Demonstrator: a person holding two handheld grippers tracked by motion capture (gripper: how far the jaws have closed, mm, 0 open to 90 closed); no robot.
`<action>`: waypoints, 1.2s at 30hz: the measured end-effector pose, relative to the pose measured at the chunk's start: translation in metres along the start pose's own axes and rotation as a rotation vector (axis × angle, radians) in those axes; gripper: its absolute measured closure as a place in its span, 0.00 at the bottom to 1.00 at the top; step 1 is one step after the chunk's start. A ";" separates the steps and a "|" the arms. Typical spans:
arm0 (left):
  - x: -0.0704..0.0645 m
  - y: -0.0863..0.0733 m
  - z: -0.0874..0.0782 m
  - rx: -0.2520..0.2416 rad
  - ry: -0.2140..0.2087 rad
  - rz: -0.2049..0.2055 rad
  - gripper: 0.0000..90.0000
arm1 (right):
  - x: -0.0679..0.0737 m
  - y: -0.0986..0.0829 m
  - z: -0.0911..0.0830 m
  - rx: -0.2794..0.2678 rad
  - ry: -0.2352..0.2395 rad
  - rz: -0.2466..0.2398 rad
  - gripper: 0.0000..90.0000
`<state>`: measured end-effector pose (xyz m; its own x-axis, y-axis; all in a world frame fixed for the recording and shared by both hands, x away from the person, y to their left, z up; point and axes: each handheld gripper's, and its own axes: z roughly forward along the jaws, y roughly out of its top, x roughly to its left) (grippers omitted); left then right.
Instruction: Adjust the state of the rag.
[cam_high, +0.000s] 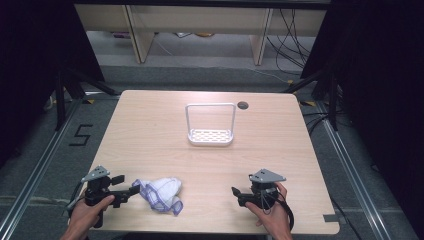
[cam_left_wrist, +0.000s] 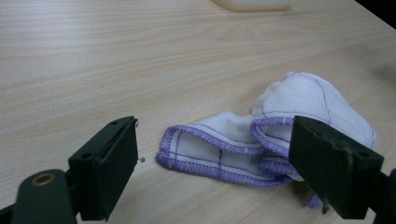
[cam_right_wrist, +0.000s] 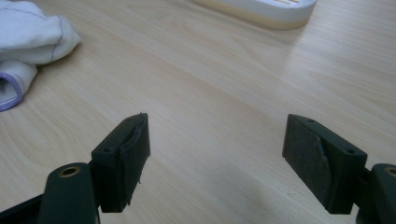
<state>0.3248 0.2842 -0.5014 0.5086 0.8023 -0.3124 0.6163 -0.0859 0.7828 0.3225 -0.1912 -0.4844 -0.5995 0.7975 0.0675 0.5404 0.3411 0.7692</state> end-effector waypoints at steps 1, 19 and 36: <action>0.000 0.000 0.000 0.001 0.001 0.000 0.17 | 0.002 0.001 0.001 0.001 0.008 -0.008 0.27; -0.006 0.007 -0.007 -0.008 0.023 0.038 0.18 | 0.053 0.038 0.014 0.004 0.143 -0.131 0.39; 0.010 0.008 -0.015 -0.025 0.086 -0.018 0.20 | 0.148 0.089 0.075 0.035 0.336 -0.371 0.56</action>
<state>0.3258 0.3007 -0.4906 0.4433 0.8515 -0.2801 0.6092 -0.0570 0.7910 0.3262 -0.0050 -0.4534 -0.9089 0.4169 -0.0010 0.2710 0.5926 0.7585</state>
